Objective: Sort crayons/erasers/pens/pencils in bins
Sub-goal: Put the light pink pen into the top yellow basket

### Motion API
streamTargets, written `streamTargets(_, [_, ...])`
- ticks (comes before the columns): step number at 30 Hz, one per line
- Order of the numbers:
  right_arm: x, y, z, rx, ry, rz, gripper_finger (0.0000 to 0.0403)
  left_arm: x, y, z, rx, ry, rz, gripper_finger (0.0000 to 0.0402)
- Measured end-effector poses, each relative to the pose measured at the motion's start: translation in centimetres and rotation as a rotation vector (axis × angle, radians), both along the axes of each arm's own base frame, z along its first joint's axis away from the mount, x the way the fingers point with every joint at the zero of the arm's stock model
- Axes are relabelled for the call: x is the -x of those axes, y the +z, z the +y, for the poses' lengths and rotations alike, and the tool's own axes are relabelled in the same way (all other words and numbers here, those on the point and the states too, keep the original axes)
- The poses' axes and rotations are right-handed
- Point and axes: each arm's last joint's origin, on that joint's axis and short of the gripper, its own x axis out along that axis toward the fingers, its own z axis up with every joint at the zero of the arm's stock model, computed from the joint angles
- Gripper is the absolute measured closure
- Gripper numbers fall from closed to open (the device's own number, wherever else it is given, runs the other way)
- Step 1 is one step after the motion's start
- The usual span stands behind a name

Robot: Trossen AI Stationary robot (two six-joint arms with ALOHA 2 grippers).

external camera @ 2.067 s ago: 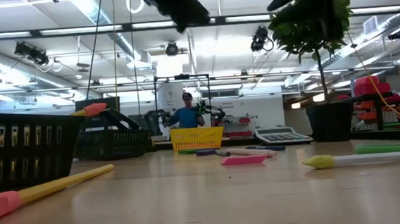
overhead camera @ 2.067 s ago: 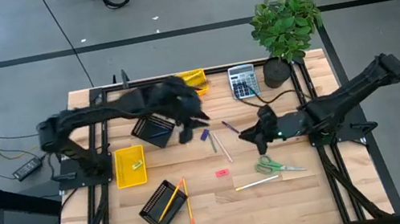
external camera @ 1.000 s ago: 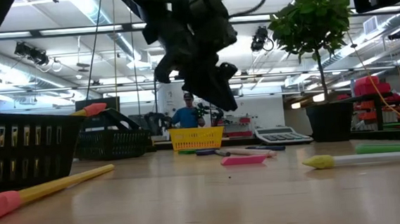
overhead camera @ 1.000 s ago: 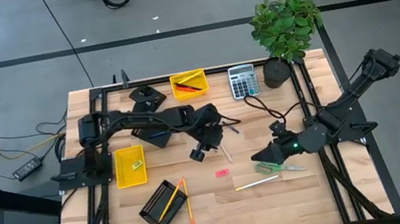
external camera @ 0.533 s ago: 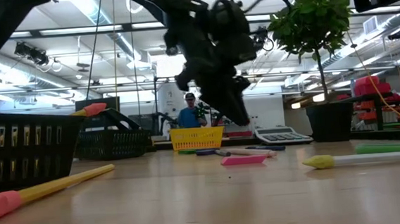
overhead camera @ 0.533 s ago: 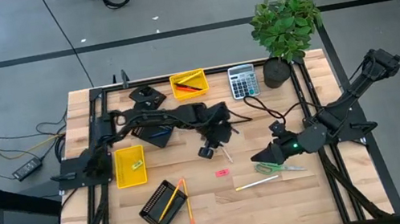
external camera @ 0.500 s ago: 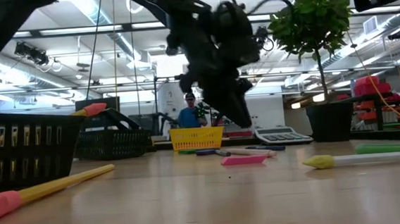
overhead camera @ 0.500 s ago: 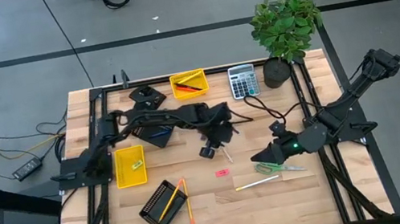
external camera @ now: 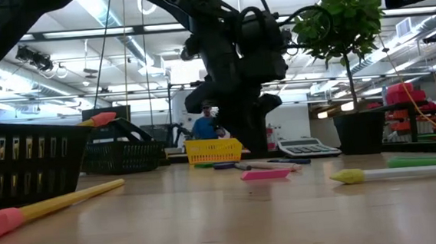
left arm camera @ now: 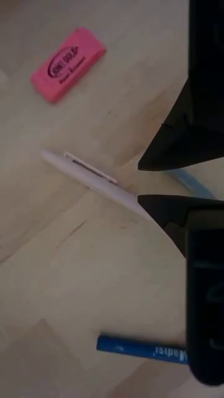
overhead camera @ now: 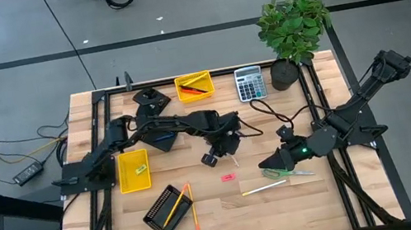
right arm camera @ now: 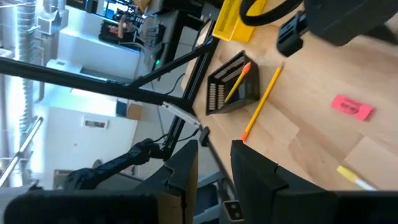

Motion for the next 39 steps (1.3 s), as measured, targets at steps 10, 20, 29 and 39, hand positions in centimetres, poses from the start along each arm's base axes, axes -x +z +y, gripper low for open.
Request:
streamTargets(10, [0.0, 0.0, 0.2, -0.029, 0.069, 0.01, 0.0302, -0.4, -0.3, 0.1, -0.033, 0.004, -0.049, 0.0315])
streamTargets(20, [0.0, 0.0, 0.2, 0.008, 0.09, 0.011, 0.0302, -0.9, -2.3, -1.2, -0.053, -0.048, -0.023, 0.0289])
streamTargets(29, [0.0, -0.1, 0.2, 0.017, 0.092, 0.012, 0.0302, -1.1, -2.3, -1.4, -0.07, -0.003, -0.042, 0.0293])
streamTargets(39, [0.1, -0.4, -0.2, 0.071, 0.009, 0.038, 0.0302, -1.6, -3.0, -2.1, -0.012, 0.132, -0.037, 0.0354])
